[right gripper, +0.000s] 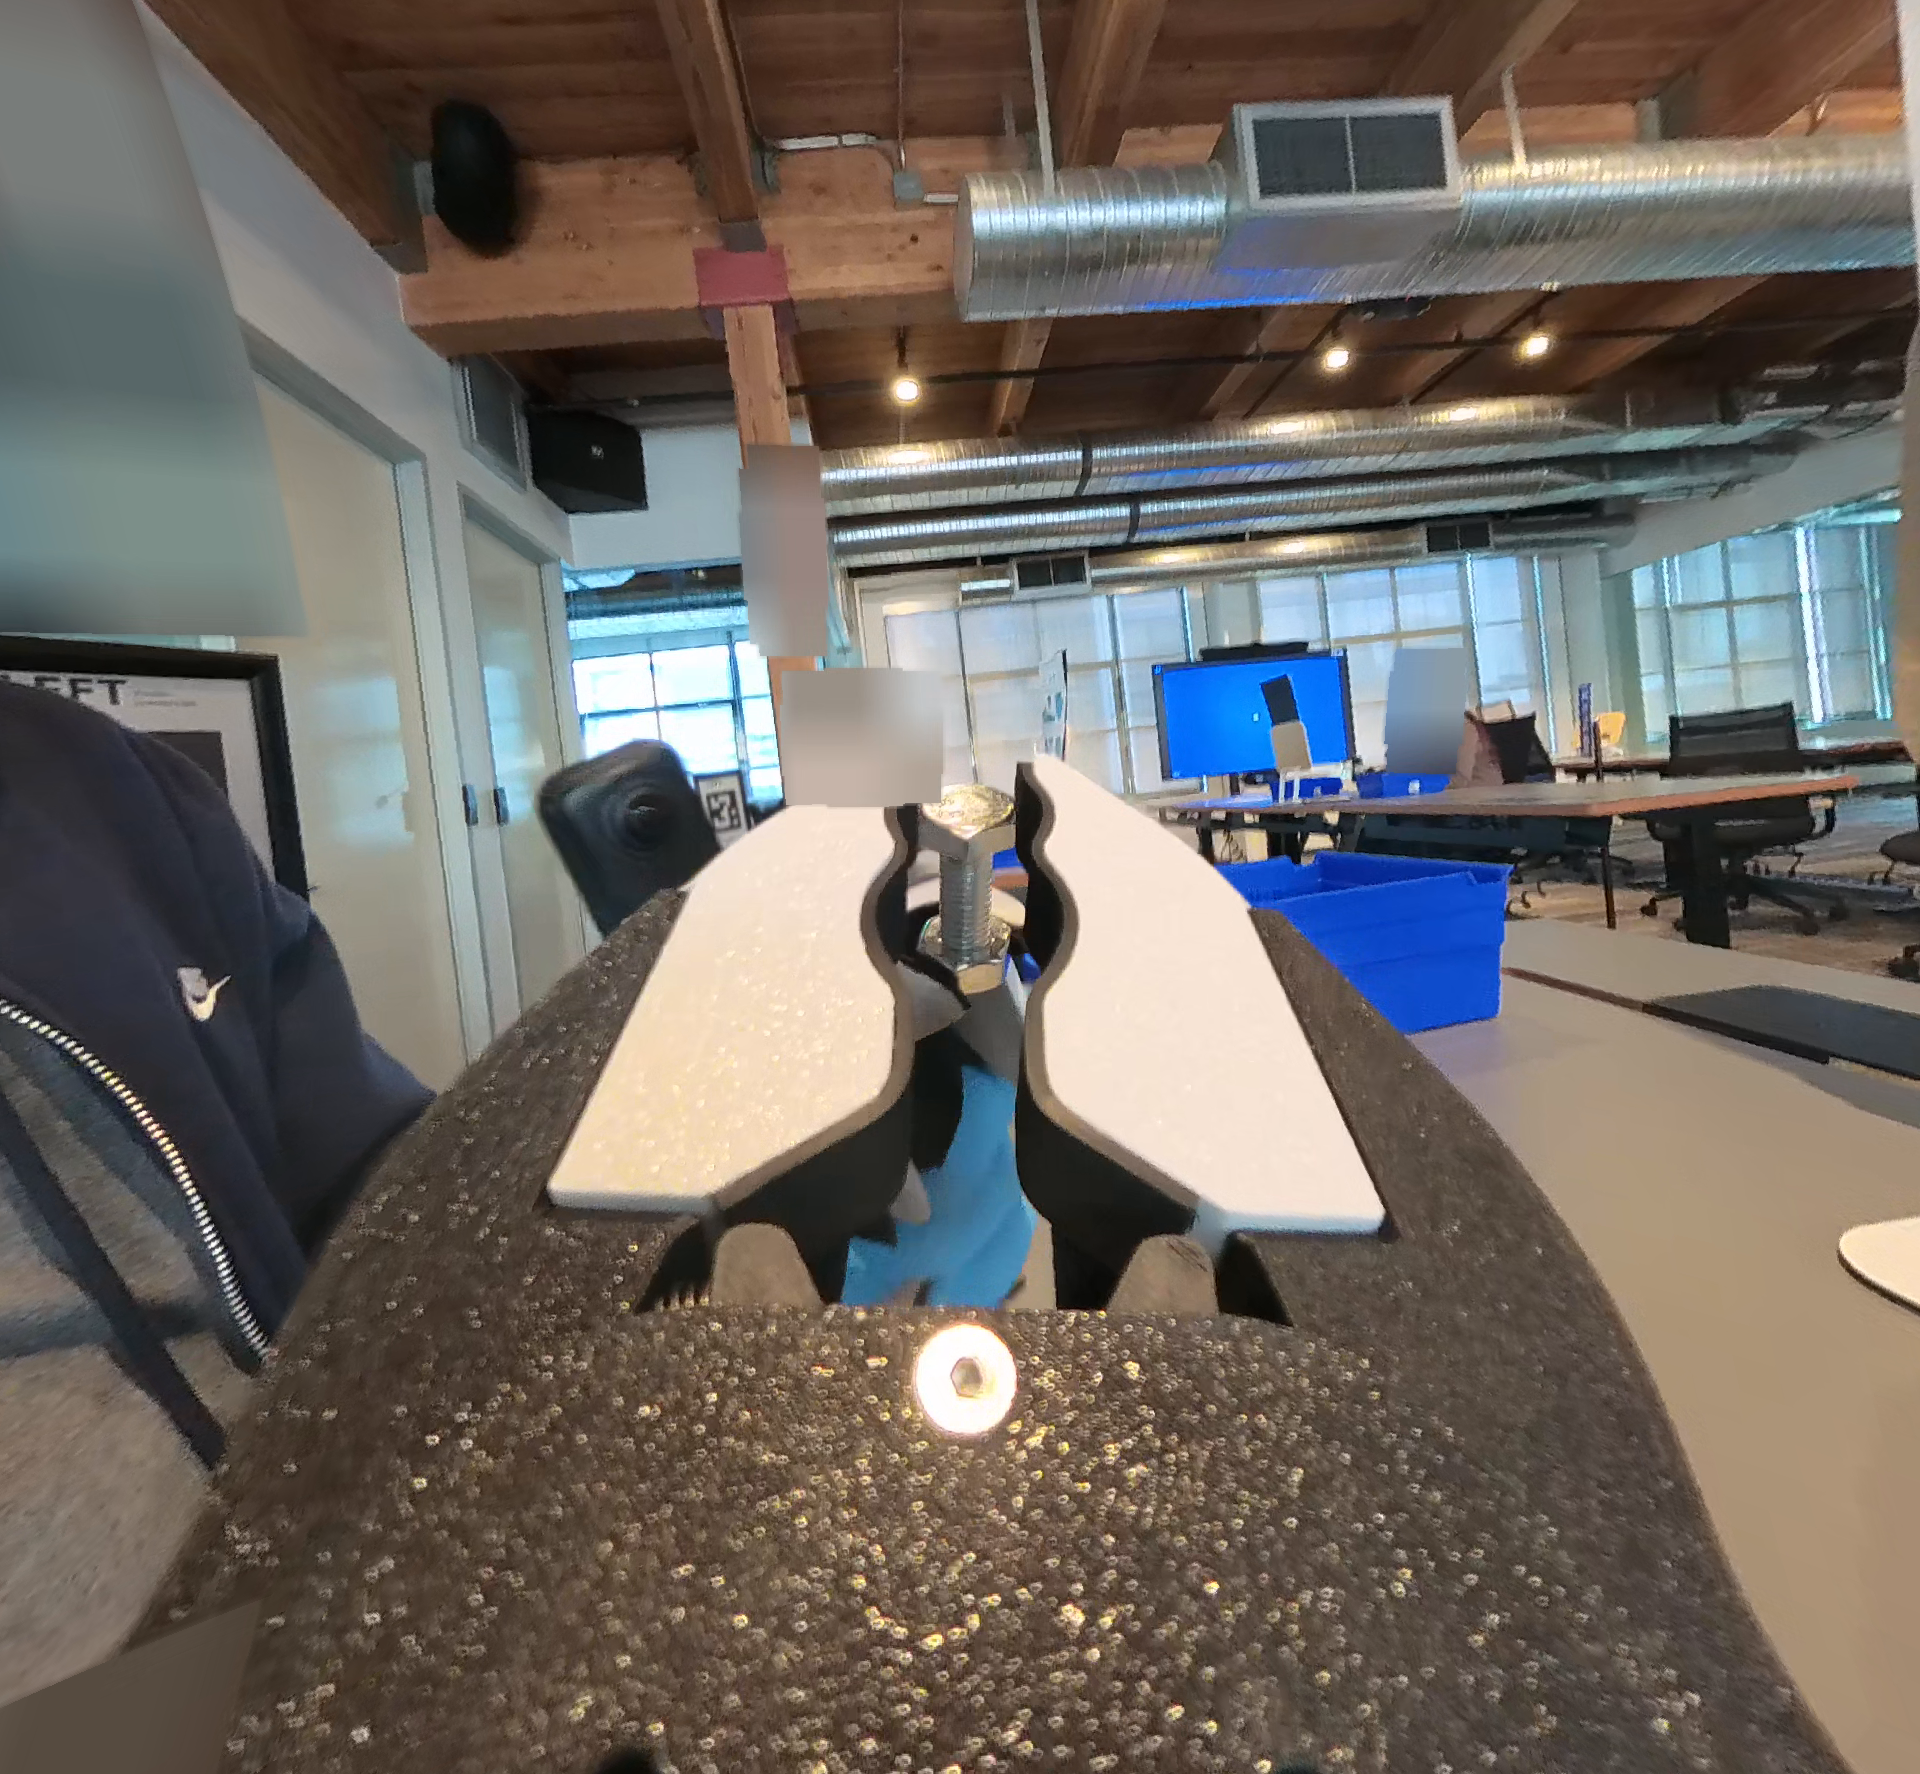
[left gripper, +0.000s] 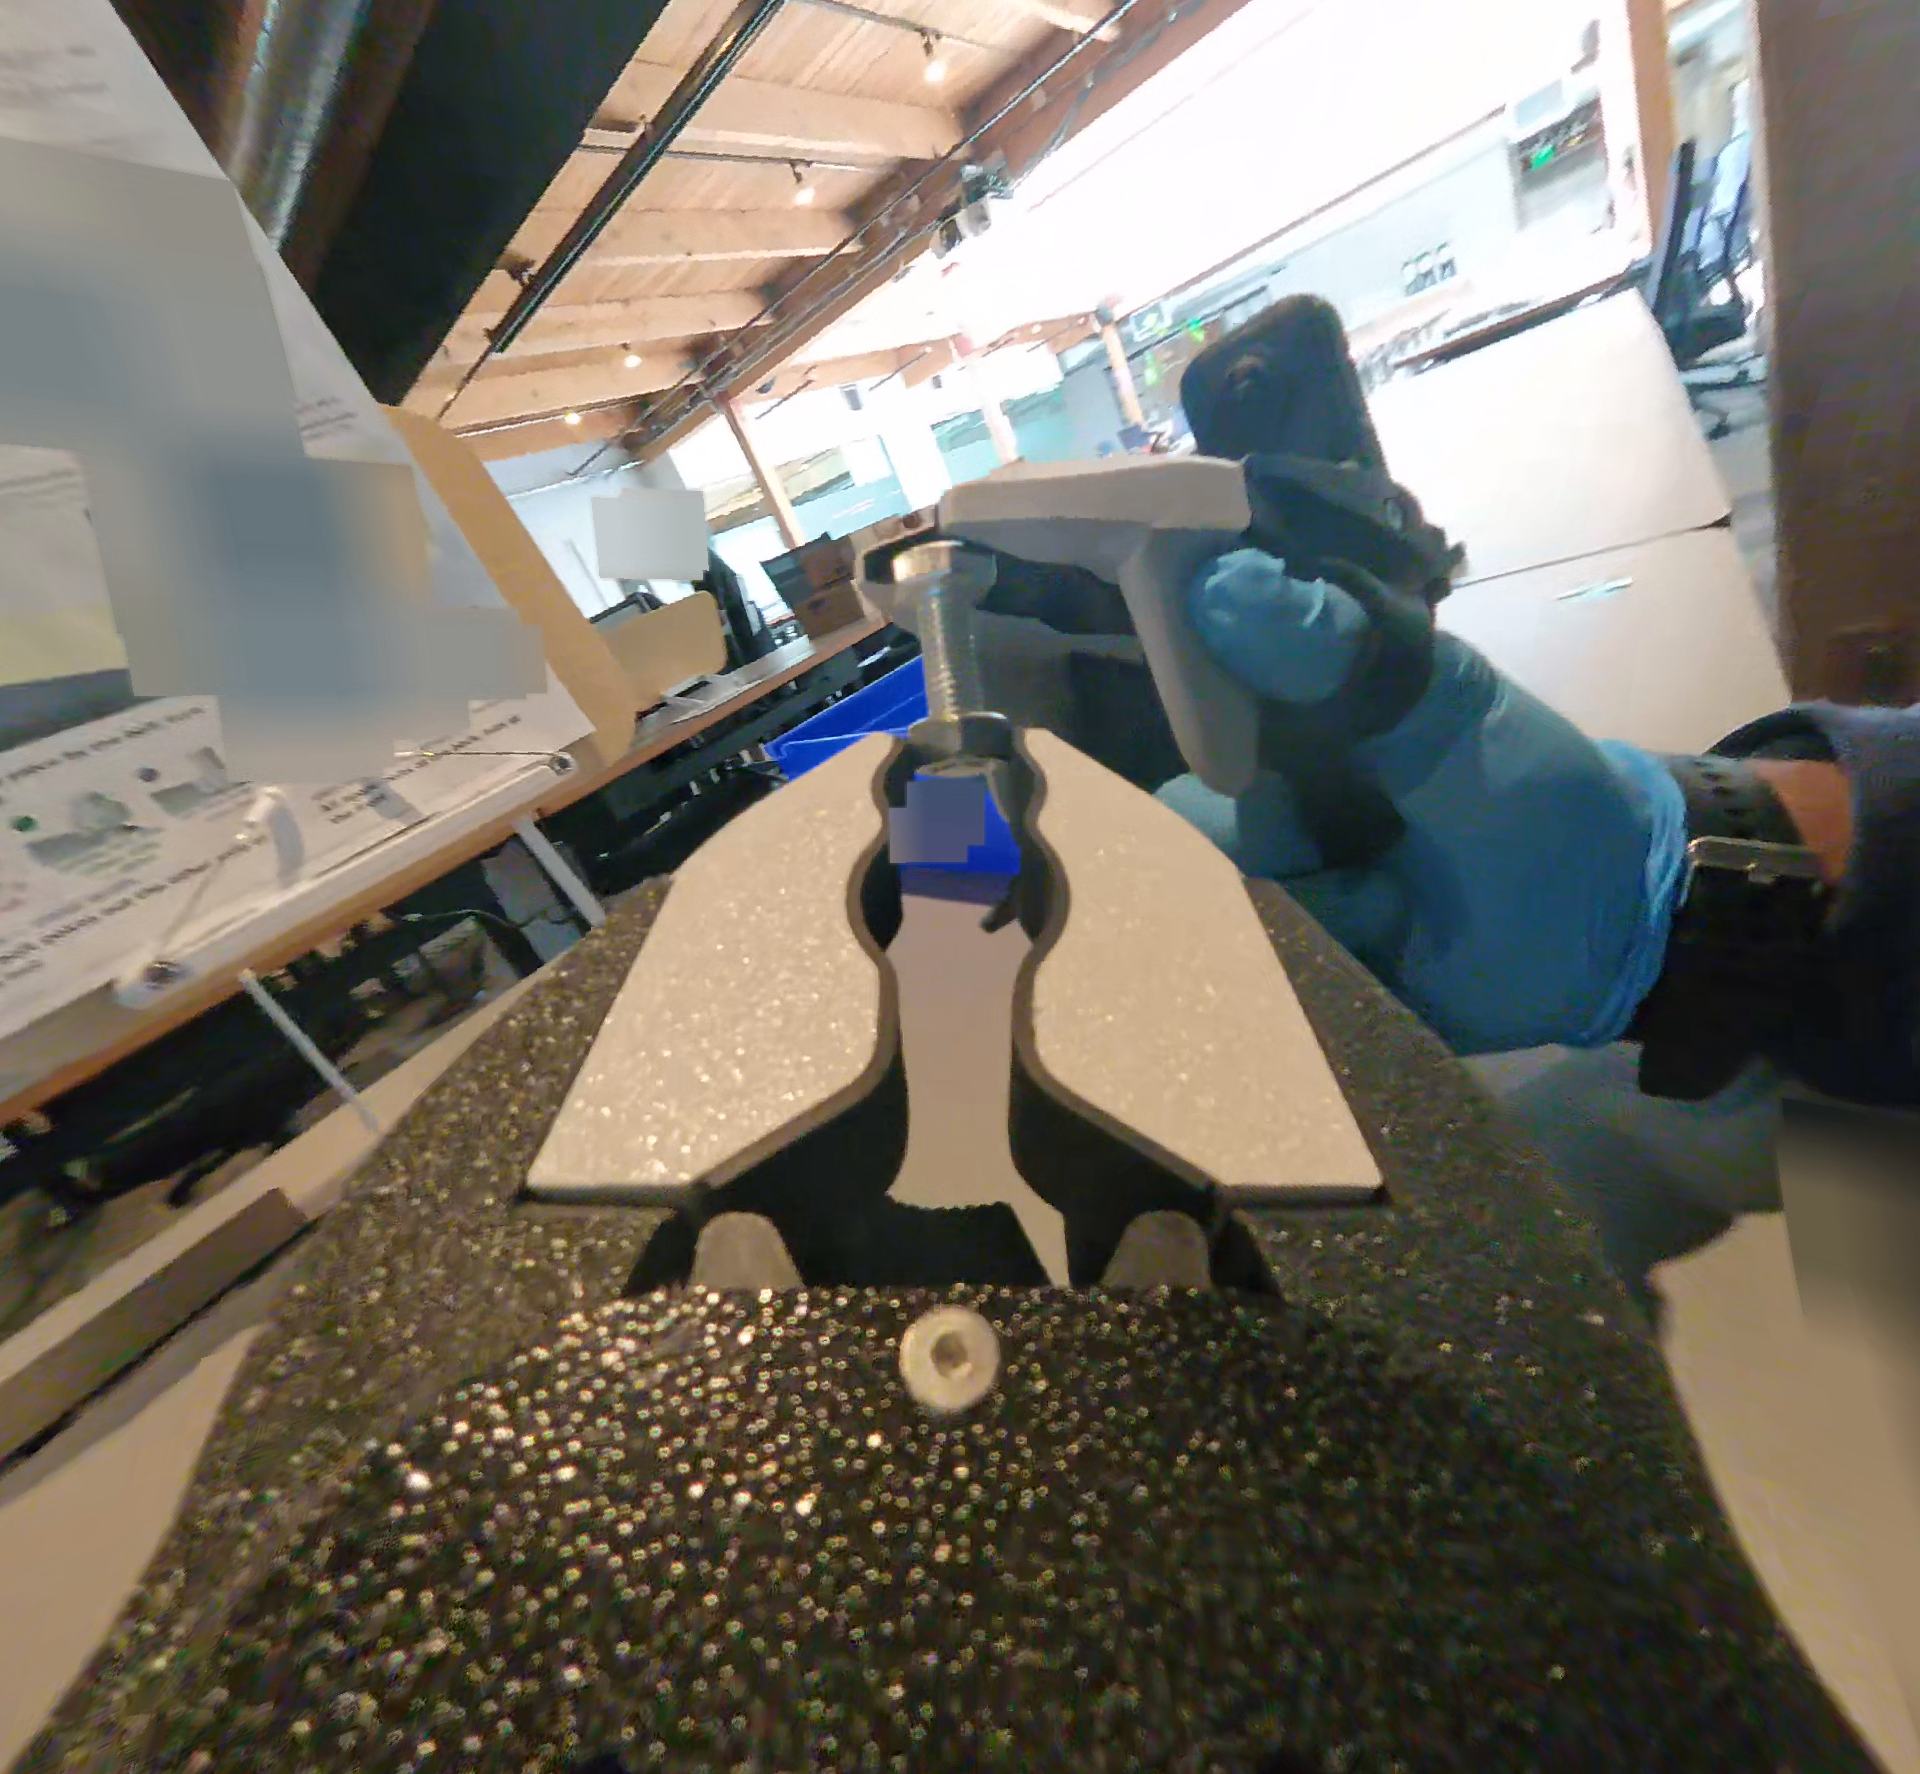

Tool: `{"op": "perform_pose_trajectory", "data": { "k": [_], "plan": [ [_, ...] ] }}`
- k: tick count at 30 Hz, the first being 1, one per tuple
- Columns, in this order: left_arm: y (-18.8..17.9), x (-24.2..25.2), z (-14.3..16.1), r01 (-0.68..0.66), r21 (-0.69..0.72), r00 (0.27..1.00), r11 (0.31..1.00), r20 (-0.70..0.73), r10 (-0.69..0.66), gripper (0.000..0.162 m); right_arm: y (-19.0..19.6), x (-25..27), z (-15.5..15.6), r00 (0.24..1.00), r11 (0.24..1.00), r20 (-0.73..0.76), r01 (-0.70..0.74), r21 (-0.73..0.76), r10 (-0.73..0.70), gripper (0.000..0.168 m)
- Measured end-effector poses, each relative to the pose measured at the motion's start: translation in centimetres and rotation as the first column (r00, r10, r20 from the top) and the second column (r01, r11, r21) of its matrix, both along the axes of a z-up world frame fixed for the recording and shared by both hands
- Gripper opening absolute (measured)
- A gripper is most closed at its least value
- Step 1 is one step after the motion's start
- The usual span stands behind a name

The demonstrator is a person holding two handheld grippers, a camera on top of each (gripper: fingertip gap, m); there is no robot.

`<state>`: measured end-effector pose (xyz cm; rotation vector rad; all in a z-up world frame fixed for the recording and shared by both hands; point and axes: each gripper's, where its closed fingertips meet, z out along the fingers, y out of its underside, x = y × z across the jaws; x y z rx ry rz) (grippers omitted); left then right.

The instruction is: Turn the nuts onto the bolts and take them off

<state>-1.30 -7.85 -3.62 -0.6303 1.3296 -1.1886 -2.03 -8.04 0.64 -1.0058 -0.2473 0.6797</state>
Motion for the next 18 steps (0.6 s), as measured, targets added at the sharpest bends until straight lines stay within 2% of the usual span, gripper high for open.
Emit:
{"op": "perform_pose_trajectory", "data": {
  "k": [3,5,8,14,18],
  "plan": [
    [0.2,0.1,-0.4,-0.031,0.054,0.999,0.998,-0.015,0.032,0.017,0.2,0.3,-0.3,1.0,0.999,0.012,0.018,-0.026,-0.018,0.015],
    [0.3,0.3,-0.8,-0.054,0.096,0.998,0.994,-0.028,0.057,0.018,0.0,0.4,-0.3,1.0,1.0,0.023,0.014,-0.023,-0.013,0.003],
    [0.3,0.5,-1.1,-0.068,0.122,0.996,0.99,-0.042,0.074,0.017,0.0,0.3,-0.6,0.998,0.999,0.067,0.016,-0.049,-0.013,0.005],
    [0.3,0.5,-1.4,-0.063,0.139,0.996,0.988,-0.06,0.072,0.017,-0.5,2.2,-1.1,0.985,0.99,0.141,0.114,-0.084,-0.101,0.017],
    [0.9,0.4,-2.0,-0.104,0.261,0.991,0.96,-0.055,0.122,0.017,-0.6,2.7,-4.6,0.915,0.948,0.392,0.205,-0.242,-0.098,0.033]
  ]
}}
